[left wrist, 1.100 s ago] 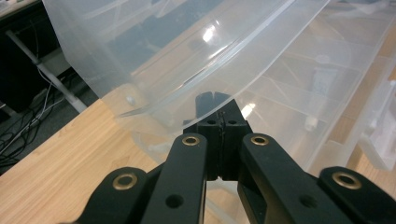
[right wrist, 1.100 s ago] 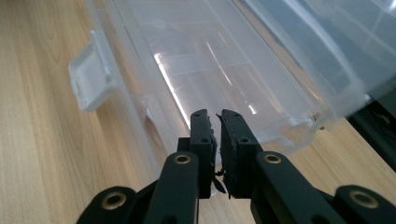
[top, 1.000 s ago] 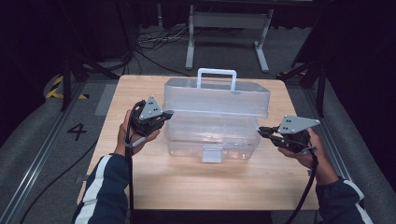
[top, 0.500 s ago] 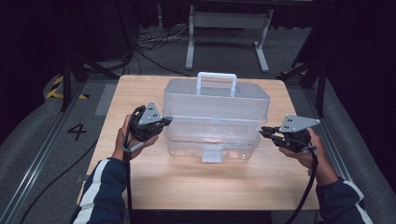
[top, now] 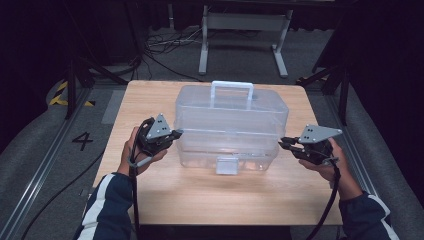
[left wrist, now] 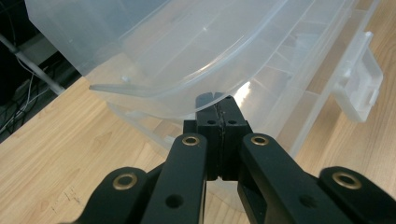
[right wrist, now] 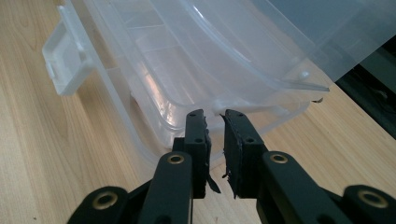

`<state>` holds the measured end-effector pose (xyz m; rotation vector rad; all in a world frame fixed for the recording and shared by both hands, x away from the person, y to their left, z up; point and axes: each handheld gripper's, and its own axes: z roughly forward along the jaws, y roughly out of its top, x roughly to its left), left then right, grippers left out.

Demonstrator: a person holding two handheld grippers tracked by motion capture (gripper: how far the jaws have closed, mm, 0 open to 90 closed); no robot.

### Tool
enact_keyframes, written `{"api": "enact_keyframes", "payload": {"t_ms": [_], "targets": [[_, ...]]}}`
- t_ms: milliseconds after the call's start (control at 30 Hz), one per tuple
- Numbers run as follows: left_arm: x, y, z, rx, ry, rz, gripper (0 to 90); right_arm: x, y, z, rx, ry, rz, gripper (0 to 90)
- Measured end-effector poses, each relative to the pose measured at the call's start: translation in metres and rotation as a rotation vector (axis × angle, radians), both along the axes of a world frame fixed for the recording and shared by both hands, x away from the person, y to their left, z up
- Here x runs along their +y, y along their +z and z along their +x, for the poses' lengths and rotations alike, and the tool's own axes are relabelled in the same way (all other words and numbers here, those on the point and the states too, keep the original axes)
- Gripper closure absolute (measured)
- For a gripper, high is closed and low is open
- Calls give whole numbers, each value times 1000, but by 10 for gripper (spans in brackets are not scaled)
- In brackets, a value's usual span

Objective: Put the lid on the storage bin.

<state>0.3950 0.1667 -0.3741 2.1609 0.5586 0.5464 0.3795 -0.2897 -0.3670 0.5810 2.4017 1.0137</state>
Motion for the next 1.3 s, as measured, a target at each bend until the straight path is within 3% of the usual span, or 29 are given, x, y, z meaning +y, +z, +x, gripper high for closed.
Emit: {"api": "enact_keyframes", "payload": {"t_ms": [600, 1033, 1300], "targets": [[5, -7, -7, 18, 2, 30, 900, 2, -7, -4, 17, 9, -21, 784], [3, -17, -10, 40, 0, 82, 900, 0, -13, -8, 33, 3, -24, 762], [4, -23, -11, 52, 4, 88, 900, 0, -18, -10, 54, 2, -39, 709]]}}
